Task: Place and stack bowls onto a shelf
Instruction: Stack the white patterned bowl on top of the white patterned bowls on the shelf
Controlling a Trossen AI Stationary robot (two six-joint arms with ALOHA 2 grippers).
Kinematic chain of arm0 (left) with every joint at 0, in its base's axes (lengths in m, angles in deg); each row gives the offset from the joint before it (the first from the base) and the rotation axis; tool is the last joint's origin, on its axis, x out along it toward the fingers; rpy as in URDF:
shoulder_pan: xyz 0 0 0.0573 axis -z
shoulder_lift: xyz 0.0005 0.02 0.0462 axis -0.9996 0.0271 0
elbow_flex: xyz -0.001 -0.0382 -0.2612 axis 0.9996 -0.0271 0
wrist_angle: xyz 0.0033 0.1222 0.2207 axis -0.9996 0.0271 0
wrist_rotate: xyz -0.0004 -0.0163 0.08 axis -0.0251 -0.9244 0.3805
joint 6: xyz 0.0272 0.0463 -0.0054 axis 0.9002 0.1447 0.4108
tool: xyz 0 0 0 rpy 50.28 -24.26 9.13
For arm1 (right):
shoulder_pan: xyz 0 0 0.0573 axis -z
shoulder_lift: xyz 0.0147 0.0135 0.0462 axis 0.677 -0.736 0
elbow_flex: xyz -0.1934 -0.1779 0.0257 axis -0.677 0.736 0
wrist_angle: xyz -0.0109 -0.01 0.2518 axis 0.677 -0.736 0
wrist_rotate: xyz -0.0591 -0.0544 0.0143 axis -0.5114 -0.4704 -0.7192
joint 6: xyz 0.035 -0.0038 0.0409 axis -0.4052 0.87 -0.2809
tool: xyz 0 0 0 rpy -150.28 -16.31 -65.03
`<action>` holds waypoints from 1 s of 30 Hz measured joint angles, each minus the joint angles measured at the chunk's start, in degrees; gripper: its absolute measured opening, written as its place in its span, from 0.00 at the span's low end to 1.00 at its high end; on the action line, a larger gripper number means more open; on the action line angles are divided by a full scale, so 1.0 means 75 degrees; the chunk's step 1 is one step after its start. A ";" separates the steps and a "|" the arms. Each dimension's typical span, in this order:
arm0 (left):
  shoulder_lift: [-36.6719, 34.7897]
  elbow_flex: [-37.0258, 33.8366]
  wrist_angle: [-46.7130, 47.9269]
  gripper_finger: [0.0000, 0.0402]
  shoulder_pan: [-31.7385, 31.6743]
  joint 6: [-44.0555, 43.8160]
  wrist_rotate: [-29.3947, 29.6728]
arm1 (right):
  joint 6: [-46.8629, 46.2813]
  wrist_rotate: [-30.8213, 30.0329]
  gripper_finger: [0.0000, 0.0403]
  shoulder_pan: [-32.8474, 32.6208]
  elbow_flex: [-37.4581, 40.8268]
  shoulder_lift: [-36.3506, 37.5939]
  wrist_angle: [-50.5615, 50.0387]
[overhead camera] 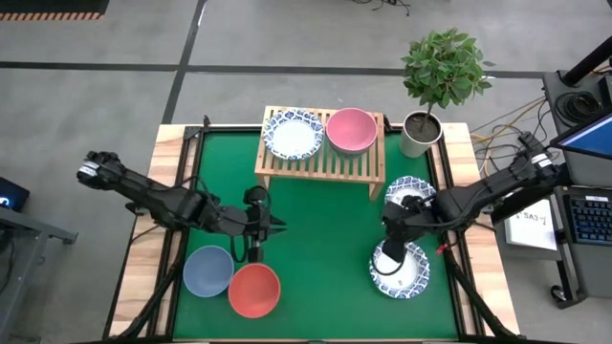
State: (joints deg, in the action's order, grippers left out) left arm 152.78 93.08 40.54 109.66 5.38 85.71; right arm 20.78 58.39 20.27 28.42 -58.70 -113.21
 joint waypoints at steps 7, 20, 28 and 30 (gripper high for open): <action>-0.0027 -0.0177 -0.0132 0.10 -0.0003 0.0062 0.0025 | -0.0916 -0.0486 0.02 0.0161 -0.0067 -0.0303 -0.1177; 0.0003 -0.0180 -0.0125 0.10 -0.0003 0.0249 0.0464 | -0.1299 -0.0949 0.26 0.0759 0.0252 -0.0334 -0.1130; 0.0008 -0.0212 -0.0111 0.10 -0.0006 0.0254 0.0806 | -0.1701 -0.0974 0.40 0.1130 0.1104 -0.0625 -0.0842; 0.0008 -0.0225 -0.0129 0.10 -0.0006 0.0251 0.0805 | -0.1707 -0.0973 0.41 0.1188 0.1288 -0.0706 -0.0664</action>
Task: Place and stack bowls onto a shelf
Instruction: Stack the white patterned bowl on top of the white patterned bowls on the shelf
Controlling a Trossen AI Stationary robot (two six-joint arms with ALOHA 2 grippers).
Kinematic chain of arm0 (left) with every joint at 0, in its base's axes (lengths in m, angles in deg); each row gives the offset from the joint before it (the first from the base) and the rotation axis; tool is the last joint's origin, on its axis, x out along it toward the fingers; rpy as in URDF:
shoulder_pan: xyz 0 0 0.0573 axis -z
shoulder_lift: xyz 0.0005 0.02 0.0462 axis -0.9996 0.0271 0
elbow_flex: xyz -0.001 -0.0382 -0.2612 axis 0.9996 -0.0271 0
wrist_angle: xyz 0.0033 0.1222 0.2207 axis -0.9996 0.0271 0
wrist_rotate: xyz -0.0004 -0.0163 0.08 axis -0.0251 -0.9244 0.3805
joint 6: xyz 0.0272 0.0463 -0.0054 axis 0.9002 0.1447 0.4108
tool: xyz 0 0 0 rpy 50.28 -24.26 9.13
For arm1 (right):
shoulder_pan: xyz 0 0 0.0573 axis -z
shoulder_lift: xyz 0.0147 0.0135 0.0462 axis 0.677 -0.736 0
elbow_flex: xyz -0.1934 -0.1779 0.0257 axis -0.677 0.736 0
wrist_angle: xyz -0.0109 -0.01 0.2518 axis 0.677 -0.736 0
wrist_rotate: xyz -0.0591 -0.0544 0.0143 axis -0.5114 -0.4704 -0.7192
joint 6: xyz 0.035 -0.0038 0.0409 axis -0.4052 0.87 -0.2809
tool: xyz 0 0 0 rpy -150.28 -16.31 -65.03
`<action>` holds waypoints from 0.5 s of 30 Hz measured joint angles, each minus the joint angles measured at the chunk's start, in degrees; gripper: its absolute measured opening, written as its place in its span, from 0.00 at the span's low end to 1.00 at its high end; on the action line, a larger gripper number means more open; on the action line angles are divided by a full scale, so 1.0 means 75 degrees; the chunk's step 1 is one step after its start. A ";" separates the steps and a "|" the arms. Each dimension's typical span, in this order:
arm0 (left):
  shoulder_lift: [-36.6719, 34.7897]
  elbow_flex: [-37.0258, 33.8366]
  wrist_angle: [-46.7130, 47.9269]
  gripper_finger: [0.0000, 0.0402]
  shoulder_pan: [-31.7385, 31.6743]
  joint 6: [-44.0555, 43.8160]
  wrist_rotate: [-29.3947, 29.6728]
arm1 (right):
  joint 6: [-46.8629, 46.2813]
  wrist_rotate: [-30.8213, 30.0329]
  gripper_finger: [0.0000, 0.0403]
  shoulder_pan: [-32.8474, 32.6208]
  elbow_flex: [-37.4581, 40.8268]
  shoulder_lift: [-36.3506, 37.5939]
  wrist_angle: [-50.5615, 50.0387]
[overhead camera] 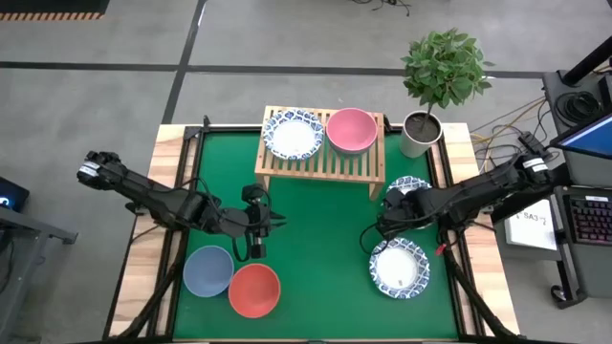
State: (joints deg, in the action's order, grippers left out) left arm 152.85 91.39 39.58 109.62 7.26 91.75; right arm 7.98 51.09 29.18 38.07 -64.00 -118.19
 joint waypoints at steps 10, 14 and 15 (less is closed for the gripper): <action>0.0003 -0.0017 -0.0029 0.10 0.0002 0.0000 0.0002 | 0.0165 -0.0174 0.38 0.0214 0.0449 -0.0449 0.0821; 0.0005 -0.0017 -0.0035 0.10 0.0001 -0.0022 0.0001 | 0.0236 -0.0272 0.35 0.0265 0.0541 -0.0866 0.1029; 0.0005 -0.0017 -0.0035 0.10 0.0001 -0.0027 0.0001 | 0.0244 -0.0283 0.34 0.0271 0.0565 -0.0976 0.1082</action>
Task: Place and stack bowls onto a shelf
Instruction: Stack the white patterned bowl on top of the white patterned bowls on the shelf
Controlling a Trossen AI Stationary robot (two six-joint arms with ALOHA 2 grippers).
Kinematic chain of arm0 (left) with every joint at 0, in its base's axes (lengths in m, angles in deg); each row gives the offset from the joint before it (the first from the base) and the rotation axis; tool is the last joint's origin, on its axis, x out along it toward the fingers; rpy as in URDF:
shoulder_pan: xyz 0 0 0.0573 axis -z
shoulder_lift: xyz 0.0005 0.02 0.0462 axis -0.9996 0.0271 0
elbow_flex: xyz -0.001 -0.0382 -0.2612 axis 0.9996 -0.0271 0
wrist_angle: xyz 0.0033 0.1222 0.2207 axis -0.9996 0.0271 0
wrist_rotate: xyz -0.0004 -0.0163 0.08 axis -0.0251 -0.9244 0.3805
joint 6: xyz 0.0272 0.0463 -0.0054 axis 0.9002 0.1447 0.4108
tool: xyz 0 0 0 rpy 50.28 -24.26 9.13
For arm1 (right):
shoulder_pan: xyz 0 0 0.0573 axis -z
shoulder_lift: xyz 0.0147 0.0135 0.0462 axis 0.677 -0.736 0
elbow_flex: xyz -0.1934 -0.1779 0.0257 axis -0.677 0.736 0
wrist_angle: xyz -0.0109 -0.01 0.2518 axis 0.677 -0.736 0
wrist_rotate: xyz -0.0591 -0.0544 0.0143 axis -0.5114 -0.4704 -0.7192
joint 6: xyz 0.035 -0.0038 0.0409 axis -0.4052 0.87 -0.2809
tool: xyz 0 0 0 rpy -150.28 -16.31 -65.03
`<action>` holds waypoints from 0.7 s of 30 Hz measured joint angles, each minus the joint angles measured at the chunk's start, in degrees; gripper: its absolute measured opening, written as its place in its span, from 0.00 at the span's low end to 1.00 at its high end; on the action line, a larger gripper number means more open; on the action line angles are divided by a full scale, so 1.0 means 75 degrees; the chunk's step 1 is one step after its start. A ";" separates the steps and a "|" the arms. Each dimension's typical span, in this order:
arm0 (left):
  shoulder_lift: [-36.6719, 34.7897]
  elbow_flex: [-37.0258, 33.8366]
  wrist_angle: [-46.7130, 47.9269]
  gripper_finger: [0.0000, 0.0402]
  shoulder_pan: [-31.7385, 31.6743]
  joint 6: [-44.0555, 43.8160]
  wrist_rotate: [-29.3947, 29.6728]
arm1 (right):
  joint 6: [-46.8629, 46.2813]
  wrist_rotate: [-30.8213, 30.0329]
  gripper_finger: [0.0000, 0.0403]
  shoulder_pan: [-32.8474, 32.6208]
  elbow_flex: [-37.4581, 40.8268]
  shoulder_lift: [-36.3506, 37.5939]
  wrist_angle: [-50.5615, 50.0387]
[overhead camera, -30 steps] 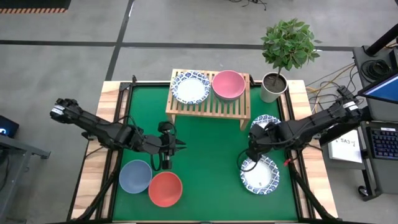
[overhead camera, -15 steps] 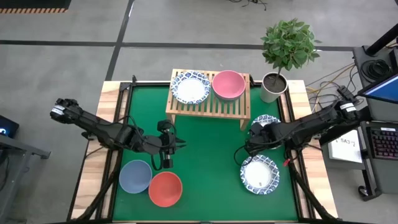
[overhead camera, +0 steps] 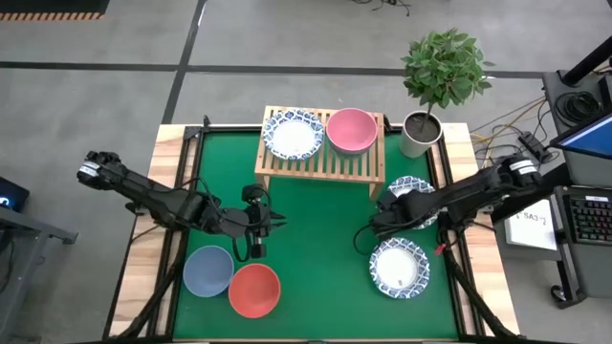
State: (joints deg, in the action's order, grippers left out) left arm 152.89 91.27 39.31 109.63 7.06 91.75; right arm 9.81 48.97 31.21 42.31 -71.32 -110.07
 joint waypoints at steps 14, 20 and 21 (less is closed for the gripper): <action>0.0000 -0.0003 -0.0124 0.10 0.0055 -0.0239 0.0000 | 0.0438 0.0370 0.04 -0.0083 -0.0757 -0.0172 -0.0999; 0.0000 -0.0003 -0.0155 0.10 0.0129 -0.0045 -0.0001 | 0.1331 0.1340 0.03 -0.0304 -0.2127 0.0276 -0.1839; 0.0000 -0.0005 -0.0209 0.10 0.0173 0.0001 0.0002 | 0.1525 0.1530 0.03 -0.0365 -0.2388 0.0335 -0.1832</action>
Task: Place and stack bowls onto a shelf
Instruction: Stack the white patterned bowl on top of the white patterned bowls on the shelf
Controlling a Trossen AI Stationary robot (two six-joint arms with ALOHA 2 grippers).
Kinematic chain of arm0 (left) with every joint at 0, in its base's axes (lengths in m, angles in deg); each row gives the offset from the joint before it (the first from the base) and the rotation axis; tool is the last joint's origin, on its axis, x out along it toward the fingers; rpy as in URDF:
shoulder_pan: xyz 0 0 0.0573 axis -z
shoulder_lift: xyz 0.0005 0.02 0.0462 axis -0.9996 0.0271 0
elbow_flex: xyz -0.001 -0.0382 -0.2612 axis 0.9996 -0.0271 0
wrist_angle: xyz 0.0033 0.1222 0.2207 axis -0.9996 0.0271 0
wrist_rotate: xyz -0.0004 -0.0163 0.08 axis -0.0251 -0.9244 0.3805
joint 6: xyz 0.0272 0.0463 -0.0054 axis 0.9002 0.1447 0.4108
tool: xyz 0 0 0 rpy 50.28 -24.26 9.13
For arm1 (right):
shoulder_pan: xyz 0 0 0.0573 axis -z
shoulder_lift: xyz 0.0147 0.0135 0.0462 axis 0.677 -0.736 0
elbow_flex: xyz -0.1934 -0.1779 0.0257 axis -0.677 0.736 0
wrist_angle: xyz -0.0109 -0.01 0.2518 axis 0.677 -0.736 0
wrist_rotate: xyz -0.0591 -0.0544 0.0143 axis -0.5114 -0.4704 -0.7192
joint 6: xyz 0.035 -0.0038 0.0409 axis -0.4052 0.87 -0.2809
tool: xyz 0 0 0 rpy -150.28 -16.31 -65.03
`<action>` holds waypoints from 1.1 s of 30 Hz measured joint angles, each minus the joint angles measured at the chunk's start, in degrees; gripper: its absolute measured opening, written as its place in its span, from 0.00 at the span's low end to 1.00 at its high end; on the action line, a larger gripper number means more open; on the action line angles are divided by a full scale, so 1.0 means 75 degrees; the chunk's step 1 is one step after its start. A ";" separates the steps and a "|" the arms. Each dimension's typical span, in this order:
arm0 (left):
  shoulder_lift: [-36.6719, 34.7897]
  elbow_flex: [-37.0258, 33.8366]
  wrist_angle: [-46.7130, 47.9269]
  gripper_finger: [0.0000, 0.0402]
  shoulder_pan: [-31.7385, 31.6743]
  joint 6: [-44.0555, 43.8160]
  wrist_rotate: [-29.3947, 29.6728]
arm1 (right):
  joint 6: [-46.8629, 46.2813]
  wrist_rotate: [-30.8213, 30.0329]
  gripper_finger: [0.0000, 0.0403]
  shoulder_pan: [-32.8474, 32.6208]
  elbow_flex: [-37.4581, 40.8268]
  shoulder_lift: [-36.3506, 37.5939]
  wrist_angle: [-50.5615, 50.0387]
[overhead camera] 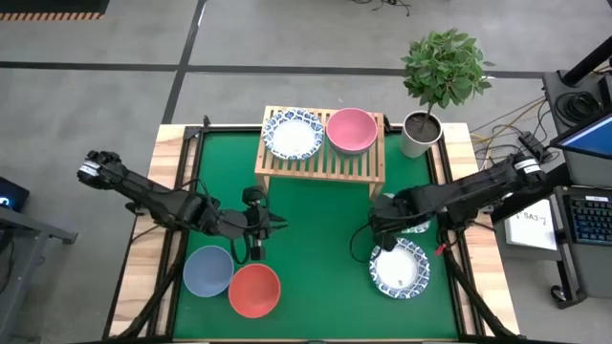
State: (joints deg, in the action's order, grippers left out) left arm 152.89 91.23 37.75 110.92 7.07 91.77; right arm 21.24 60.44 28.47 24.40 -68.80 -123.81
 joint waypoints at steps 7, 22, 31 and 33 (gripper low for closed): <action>0.0000 -0.0056 -0.0894 0.10 0.0596 0.1127 -0.0009 | 0.1889 0.0447 0.03 -0.0557 -0.1982 0.0054 0.0524; -0.0393 -0.0441 -0.0729 0.10 0.1206 0.1043 -0.0017 | 0.8842 -0.1444 0.03 -0.0750 -0.3301 -0.0035 0.5544; -0.0960 -0.0840 -0.0375 0.10 0.1566 0.0656 0.0184 | 1.0982 -0.2440 0.03 0.0714 -0.3291 -0.0760 0.7129; -0.1077 -0.0947 -0.0408 0.10 0.1635 0.0656 0.0368 | 1.1051 -0.2449 0.03 0.1107 -0.3375 -0.1029 0.7091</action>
State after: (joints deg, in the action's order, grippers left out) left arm 144.81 84.13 34.69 123.19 11.99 94.53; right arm 104.13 42.08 36.77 -0.92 -76.52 -70.63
